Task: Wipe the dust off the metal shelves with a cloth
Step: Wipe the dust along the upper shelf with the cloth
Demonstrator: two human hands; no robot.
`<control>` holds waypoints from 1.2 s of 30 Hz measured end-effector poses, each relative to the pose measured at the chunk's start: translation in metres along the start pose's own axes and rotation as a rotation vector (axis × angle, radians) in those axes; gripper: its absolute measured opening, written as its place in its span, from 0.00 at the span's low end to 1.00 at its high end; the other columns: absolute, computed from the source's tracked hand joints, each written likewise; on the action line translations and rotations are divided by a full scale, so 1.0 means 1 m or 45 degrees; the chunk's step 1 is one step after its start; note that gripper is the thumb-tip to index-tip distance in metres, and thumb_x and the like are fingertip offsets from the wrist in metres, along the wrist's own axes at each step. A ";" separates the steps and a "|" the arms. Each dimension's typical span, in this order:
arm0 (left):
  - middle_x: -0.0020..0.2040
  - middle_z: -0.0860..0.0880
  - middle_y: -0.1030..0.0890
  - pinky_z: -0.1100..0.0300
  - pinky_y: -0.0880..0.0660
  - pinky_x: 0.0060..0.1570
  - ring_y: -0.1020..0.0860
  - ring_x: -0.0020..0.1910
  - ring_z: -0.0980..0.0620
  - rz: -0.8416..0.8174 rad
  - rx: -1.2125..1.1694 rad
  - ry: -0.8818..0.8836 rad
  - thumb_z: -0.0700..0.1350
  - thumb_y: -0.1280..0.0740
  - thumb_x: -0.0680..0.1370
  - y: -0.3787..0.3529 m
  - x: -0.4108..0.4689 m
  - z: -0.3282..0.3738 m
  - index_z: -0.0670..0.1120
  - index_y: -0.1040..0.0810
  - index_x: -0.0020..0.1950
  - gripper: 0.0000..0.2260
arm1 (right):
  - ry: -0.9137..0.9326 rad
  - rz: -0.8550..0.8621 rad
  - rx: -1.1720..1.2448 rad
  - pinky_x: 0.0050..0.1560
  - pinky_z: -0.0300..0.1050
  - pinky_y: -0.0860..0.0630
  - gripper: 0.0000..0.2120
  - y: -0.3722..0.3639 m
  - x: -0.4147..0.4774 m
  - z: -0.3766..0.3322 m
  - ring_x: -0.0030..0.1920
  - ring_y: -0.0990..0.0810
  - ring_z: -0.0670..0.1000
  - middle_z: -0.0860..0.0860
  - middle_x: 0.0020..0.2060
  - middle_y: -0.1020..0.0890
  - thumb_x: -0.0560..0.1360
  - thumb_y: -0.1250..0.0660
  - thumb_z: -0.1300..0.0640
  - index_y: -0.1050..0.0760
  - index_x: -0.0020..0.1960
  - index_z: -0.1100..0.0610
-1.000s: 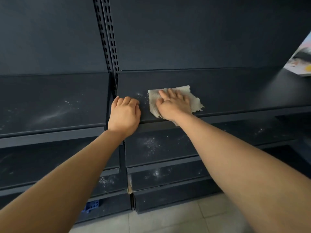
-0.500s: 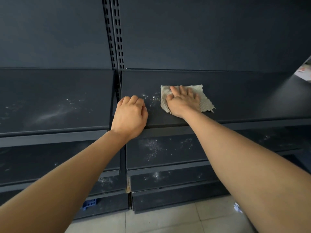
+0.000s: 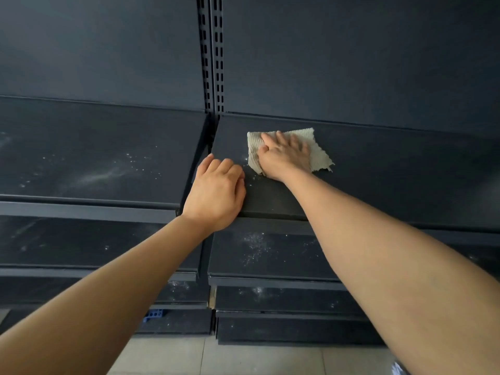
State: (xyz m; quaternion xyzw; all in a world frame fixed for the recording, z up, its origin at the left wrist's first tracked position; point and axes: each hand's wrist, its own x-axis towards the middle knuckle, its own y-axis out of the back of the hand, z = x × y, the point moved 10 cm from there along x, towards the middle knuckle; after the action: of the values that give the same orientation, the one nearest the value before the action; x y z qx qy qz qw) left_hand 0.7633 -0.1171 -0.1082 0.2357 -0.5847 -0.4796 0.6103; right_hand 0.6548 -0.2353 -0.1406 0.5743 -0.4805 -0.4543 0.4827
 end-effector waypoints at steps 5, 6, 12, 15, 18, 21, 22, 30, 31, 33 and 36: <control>0.44 0.46 0.21 0.49 0.42 0.68 0.25 0.44 0.45 0.029 -0.021 0.007 0.47 0.49 0.75 0.003 -0.004 0.000 0.43 0.21 0.48 0.18 | 0.156 0.007 0.064 0.75 0.56 0.59 0.24 -0.002 -0.002 -0.016 0.78 0.56 0.54 0.47 0.78 0.51 0.81 0.59 0.48 0.51 0.77 0.41; 0.45 0.46 0.21 0.49 0.41 0.68 0.25 0.45 0.45 0.026 -0.025 0.006 0.47 0.49 0.75 0.003 -0.004 0.000 0.43 0.21 0.48 0.18 | 0.169 0.005 0.070 0.75 0.55 0.59 0.24 -0.002 -0.005 -0.016 0.78 0.56 0.54 0.47 0.78 0.50 0.81 0.59 0.48 0.51 0.77 0.41; 0.46 0.45 0.20 0.48 0.41 0.68 0.25 0.45 0.43 0.013 -0.015 -0.006 0.48 0.51 0.75 0.004 -0.005 0.000 0.42 0.21 0.49 0.20 | 0.151 0.031 0.034 0.75 0.56 0.57 0.24 -0.002 -0.037 -0.004 0.77 0.55 0.55 0.49 0.78 0.51 0.82 0.60 0.46 0.52 0.78 0.45; 0.47 0.44 0.20 0.48 0.43 0.68 0.25 0.47 0.42 -0.025 -0.013 -0.008 0.47 0.50 0.76 0.003 -0.005 0.001 0.41 0.22 0.50 0.19 | 0.067 0.028 0.041 0.75 0.56 0.57 0.24 -0.003 -0.054 0.007 0.77 0.55 0.55 0.49 0.78 0.51 0.82 0.60 0.46 0.52 0.78 0.44; 0.48 0.44 0.21 0.48 0.44 0.69 0.24 0.50 0.42 -0.052 -0.052 -0.018 0.45 0.48 0.77 0.008 -0.010 0.003 0.41 0.22 0.51 0.16 | -0.019 0.025 0.035 0.75 0.57 0.57 0.24 -0.004 -0.069 0.012 0.77 0.55 0.55 0.49 0.78 0.52 0.82 0.60 0.46 0.53 0.78 0.44; 0.49 0.44 0.21 0.50 0.46 0.70 0.25 0.50 0.43 -0.008 -0.048 -0.048 0.43 0.47 0.77 0.025 -0.024 -0.012 0.41 0.23 0.52 0.15 | -0.121 0.027 0.034 0.75 0.58 0.56 0.25 -0.003 -0.081 0.013 0.77 0.56 0.56 0.50 0.78 0.52 0.81 0.60 0.47 0.53 0.78 0.45; 0.49 0.44 0.21 0.50 0.47 0.70 0.25 0.50 0.43 -0.001 -0.032 -0.038 0.42 0.47 0.78 0.031 -0.028 -0.022 0.41 0.23 0.53 0.14 | -0.155 0.025 0.035 0.75 0.59 0.56 0.25 -0.003 -0.084 0.011 0.77 0.56 0.57 0.50 0.78 0.53 0.81 0.60 0.48 0.53 0.78 0.45; 0.57 0.43 0.23 0.49 0.47 0.71 0.26 0.57 0.42 -0.114 -0.021 -0.047 0.42 0.43 0.79 0.035 -0.037 -0.050 0.41 0.24 0.59 0.13 | -0.131 0.006 0.047 0.74 0.60 0.58 0.25 -0.011 -0.087 -0.050 0.77 0.58 0.58 0.51 0.78 0.54 0.81 0.58 0.48 0.54 0.78 0.45; 0.57 0.43 0.23 0.50 0.48 0.71 0.26 0.57 0.43 -0.120 -0.028 -0.057 0.42 0.43 0.79 0.033 -0.036 -0.050 0.41 0.25 0.59 0.13 | -0.133 0.006 0.040 0.74 0.60 0.59 0.25 -0.010 -0.085 -0.052 0.77 0.58 0.58 0.51 0.78 0.54 0.81 0.58 0.48 0.54 0.78 0.45; 0.57 0.43 0.23 0.50 0.48 0.71 0.26 0.57 0.43 -0.123 -0.038 -0.060 0.41 0.43 0.79 0.031 -0.031 -0.053 0.41 0.25 0.59 0.13 | -0.131 0.010 0.022 0.74 0.60 0.58 0.25 -0.009 -0.080 -0.055 0.77 0.58 0.57 0.51 0.78 0.54 0.81 0.59 0.47 0.54 0.78 0.44; 0.59 0.43 0.23 0.51 0.47 0.71 0.27 0.59 0.43 -0.164 -0.054 -0.062 0.41 0.43 0.79 0.025 -0.023 -0.057 0.41 0.26 0.61 0.13 | -0.104 0.015 0.020 0.74 0.59 0.58 0.25 -0.008 -0.070 -0.058 0.77 0.57 0.57 0.50 0.78 0.53 0.81 0.59 0.47 0.53 0.78 0.44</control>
State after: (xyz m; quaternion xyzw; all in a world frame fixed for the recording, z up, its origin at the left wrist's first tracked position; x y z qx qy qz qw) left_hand 0.8282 -0.1022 -0.1098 0.2482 -0.5726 -0.5359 0.5687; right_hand 0.7044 -0.1587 -0.1376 0.5563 -0.5067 -0.4708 0.4606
